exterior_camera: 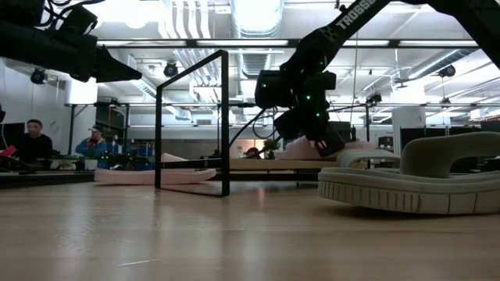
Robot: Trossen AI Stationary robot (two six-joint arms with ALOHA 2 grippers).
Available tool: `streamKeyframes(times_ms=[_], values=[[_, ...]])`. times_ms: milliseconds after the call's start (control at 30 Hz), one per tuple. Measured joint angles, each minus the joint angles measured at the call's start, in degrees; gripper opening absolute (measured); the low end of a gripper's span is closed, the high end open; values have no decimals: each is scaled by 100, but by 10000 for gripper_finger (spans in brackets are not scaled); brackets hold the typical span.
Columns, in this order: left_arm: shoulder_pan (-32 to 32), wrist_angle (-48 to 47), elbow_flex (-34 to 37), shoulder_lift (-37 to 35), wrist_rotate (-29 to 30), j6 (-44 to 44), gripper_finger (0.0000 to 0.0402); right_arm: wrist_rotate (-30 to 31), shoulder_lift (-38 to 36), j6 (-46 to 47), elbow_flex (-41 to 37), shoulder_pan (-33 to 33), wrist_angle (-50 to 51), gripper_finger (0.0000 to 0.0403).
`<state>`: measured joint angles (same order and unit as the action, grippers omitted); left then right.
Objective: Pick and place slides into the shelf
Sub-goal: Put the right pink slide on the shelf, then put the pink slide on the shelf
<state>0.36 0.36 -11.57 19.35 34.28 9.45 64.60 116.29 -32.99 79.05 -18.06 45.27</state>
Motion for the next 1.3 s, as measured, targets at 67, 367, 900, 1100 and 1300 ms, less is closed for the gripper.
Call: streamKeyframes(times_ms=[67, 367, 900, 1100, 1300], values=[[1, -2, 0, 0, 2, -2, 122, -2, 0, -7, -18, -2, -36, 8], [0, -2, 0, 0, 2, -2, 122, -155, 0, -7, -16, -7, -77, 30], [2, -2, 0, 0, 2, -2, 122, -644, -111, 97, 6, -11, 289, 122], [2, -4, 0, 0, 0, -2, 122, -651, -295, 429, 1, -11, 442, 142], [2, -4, 0, 0, 1, -4, 122, -648, -485, 448, 9, 36, 451, 150]])
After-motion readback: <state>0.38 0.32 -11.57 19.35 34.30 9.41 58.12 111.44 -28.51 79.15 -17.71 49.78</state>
